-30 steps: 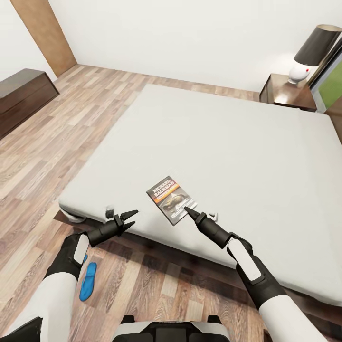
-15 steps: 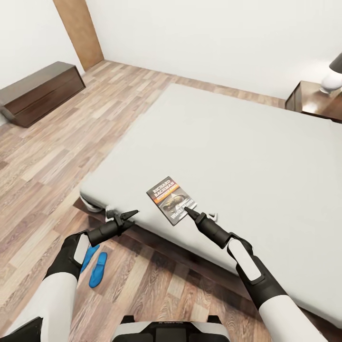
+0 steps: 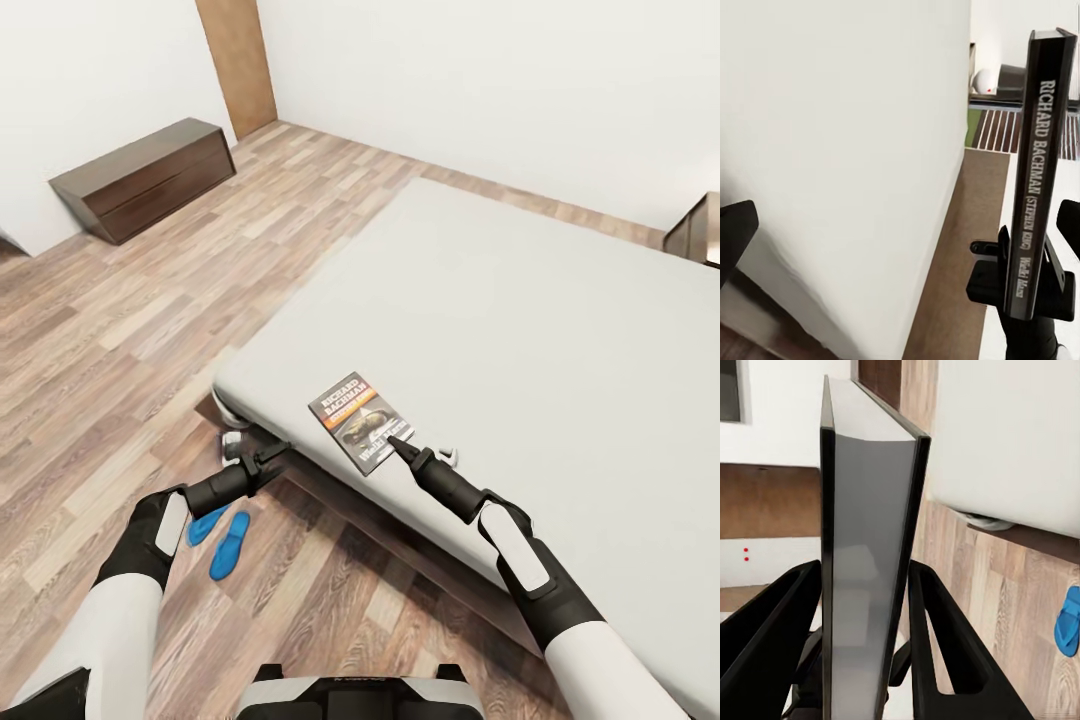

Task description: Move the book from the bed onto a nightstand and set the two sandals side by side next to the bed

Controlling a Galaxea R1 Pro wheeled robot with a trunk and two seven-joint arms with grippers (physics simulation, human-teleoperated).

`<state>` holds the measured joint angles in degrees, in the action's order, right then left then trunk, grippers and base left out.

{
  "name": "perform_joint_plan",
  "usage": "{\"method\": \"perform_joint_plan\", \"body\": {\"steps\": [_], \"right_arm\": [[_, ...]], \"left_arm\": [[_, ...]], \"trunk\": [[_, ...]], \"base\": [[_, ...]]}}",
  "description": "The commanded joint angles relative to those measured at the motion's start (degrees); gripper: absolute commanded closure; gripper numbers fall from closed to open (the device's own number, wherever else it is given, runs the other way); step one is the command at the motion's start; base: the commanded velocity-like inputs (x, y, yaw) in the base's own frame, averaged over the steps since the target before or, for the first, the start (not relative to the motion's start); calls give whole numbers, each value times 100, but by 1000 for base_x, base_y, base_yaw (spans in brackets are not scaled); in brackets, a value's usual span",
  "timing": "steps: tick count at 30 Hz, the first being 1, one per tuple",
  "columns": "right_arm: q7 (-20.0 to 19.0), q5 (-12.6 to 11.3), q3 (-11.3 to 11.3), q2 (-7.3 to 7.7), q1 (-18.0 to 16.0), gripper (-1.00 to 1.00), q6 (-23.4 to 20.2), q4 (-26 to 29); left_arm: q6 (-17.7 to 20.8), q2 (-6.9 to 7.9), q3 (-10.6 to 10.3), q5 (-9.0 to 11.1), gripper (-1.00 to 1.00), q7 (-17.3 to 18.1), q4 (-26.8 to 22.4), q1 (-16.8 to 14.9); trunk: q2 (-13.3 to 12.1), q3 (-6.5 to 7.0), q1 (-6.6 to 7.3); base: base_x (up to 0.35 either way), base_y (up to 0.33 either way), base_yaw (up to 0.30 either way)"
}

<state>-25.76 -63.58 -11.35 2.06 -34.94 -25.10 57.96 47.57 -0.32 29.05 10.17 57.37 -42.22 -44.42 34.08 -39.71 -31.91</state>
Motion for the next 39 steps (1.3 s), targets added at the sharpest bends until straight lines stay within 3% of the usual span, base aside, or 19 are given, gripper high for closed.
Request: {"method": "perform_joint_plan", "body": {"steps": [1, 14, 21, 34, 37, 39], "right_arm": [[3, -67, -7, 5, 0, 100, -30, 5], [2, -57, -16, -3, -3, 100, -29, 5], [9, 232, -17, -4, -3, 100, -29, 3], [5, 278, -17, -4, -3, 100, -29, 4], [7, 279, -17, -4, -4, 100, -27, 5], [9, 282, -17, -4, -4, 100, -29, 4]], "left_arm": [[30, -3, 13, 3, -100, 11, 3, -5], [31, -3, 13, 3, -100, 11, 3, -5], [33, -3, 13, 3, -100, 11, 3, -5], [17, -53, 13, -6, -100, 11, 3, -5], [-316, -11, 18, -12, -100, 2, 12, -5], [-561, 146, 22, -14, -100, -6, 152, -5]], "trunk": [[6, -5, -2], [6, -5, -2], [6, -5, -2], [6, -5, -2], [6, -5, -2], [6, -5, -2]], "base": [[0, 0, 292], [0, 0, 292], [0, 0, 292], [0, 0, 292], [0, 0, 292], [0, 0, 292]]}}
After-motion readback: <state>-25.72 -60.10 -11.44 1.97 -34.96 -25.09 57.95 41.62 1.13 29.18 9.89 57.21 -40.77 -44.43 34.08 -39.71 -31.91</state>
